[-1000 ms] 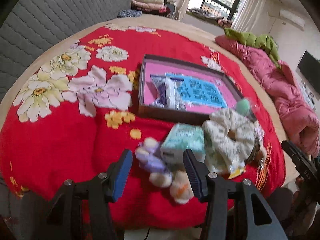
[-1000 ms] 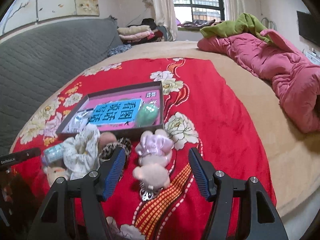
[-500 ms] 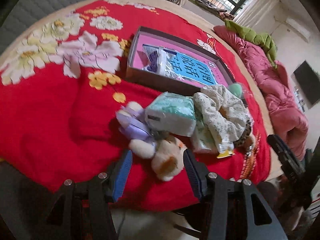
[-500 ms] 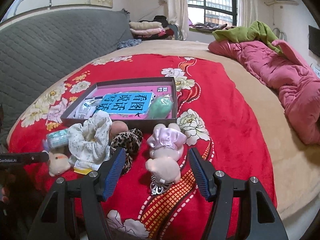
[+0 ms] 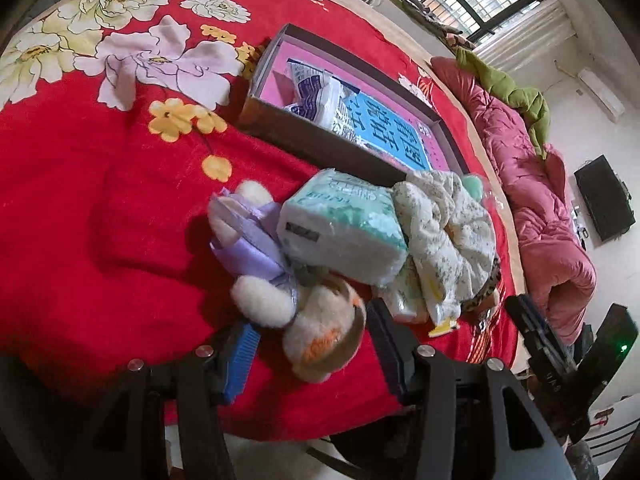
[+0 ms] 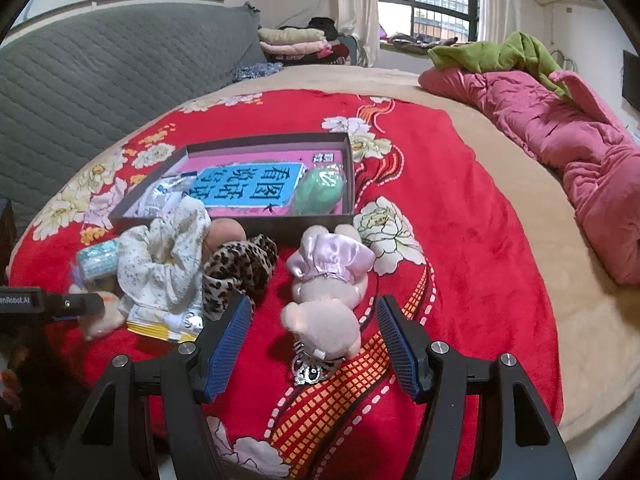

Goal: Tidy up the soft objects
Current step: 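Grasp the purple-bow bunny with the left tool while the right tool grasps the pink-hat plush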

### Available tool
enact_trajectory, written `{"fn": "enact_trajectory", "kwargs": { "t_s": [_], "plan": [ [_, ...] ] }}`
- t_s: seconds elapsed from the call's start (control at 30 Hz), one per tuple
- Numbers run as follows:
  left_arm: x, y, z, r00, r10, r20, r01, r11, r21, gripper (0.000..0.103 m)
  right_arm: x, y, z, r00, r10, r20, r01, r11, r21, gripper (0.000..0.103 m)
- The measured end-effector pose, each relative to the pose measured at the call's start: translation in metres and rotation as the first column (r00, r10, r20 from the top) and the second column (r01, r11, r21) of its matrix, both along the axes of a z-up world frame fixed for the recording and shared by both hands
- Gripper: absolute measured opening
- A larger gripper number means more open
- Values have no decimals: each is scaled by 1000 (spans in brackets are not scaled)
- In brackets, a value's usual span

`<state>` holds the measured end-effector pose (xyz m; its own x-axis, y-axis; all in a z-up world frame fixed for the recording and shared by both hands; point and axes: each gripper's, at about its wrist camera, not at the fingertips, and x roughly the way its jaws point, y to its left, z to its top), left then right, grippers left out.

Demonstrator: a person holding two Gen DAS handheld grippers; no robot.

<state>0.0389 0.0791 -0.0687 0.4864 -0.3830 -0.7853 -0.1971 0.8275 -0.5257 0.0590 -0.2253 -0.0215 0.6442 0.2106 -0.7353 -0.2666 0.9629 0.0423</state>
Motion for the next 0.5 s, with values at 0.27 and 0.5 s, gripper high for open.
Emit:
{"fn": "enact_trajectory", "kwargs": {
  "t_s": [0.27,0.5],
  "plan": [
    [17,-1,-6,1000,-3,1,3,1000,-2,53,14,1,-22,999,-19,-47,18,999,-31,67],
    [27,-3,-11,1000,3,18,-4,1000,12,53,25,8,-40,998,-10,-61,5,996,-85,67]
  ]
}}
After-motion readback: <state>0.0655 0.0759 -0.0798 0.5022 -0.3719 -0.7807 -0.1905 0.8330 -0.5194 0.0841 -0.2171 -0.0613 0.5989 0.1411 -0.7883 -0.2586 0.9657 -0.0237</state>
